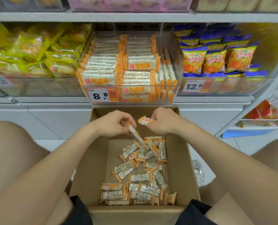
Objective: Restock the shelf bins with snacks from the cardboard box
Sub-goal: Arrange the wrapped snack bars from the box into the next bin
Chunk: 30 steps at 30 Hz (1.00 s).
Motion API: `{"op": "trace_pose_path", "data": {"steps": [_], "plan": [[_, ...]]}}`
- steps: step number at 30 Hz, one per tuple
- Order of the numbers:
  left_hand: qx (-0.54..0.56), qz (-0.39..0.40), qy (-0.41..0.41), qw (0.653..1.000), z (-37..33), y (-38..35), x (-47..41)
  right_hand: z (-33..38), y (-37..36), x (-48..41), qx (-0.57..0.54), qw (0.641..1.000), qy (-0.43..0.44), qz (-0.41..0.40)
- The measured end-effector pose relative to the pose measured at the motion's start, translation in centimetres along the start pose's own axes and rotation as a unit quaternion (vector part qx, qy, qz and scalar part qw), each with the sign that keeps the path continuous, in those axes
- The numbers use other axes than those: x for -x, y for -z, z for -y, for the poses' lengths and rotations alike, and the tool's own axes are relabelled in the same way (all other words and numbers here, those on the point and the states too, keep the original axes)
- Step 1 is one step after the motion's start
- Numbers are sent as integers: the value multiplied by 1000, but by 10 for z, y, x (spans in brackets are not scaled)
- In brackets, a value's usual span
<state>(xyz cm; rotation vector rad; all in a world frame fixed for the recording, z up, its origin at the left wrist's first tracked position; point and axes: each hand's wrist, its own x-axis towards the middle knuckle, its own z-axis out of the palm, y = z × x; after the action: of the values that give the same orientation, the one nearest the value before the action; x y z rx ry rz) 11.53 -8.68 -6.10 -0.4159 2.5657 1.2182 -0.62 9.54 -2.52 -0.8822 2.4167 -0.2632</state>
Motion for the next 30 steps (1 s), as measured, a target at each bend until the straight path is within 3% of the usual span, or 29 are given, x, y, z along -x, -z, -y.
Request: {"op": "trace_pose_path", "data": {"steps": [4,9,14,19,23,27,30], "plan": [[-58,-11,-67,996,-28,28,13,19,28,15,16,995,56,-83],[-66,-55,-56,995,-21,37,23,12,40,14,40,987,73,-139],[-21,-127,-82,988,-30,35,26,0,47,11,2,989,86,-122],[100,-192,-106,971,-42,42,26,13,47,16,-29,963,224,-147],[179,-169,-111,963,-53,45,32,15,40,12,-27,945,267,-189],[150,-205,-132,958,-57,47,32,16,41,9,-36,932,278,-228],[163,-233,-164,945,-59,51,30,14,55,11,-76,930,290,-211]]}}
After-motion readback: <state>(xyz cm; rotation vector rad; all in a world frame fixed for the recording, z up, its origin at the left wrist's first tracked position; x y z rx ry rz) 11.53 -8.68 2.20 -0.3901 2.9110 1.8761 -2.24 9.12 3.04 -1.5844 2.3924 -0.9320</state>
